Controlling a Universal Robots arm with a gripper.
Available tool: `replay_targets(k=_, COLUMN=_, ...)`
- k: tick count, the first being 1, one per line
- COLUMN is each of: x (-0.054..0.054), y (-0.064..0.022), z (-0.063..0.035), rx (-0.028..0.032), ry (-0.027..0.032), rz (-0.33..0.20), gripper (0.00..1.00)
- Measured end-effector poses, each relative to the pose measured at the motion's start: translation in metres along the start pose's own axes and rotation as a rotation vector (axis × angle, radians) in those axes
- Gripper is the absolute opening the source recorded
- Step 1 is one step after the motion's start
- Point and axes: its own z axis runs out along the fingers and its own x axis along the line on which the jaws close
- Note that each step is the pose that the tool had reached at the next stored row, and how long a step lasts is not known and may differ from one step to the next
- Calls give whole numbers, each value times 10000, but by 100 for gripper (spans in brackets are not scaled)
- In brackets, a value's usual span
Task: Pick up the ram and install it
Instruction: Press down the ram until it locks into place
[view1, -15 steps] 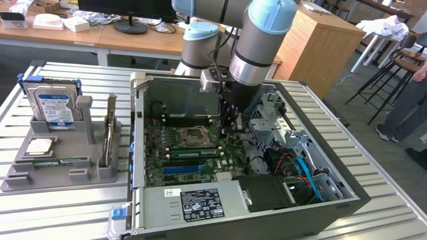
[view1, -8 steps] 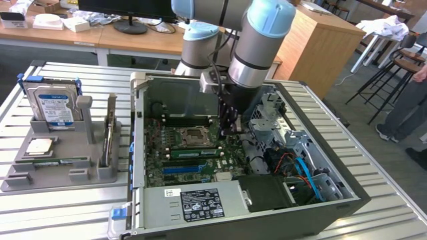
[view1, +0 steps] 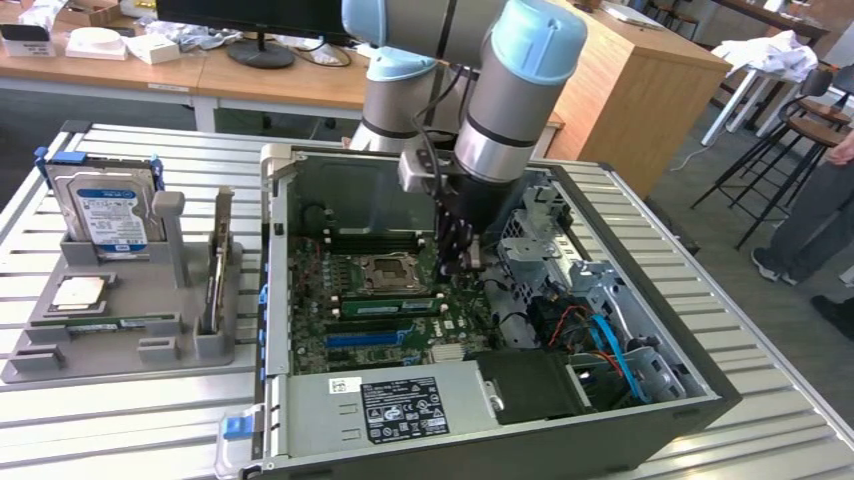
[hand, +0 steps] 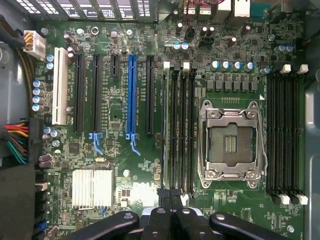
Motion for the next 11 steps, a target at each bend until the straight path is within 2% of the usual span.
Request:
replay_targets(k=6, x=0, y=-2, z=9, rx=-1, ry=1, rz=1, gripper=10)
replay_targets(k=11, x=0, y=-40, z=10, rx=-1, ry=2, rz=0, gripper=10)
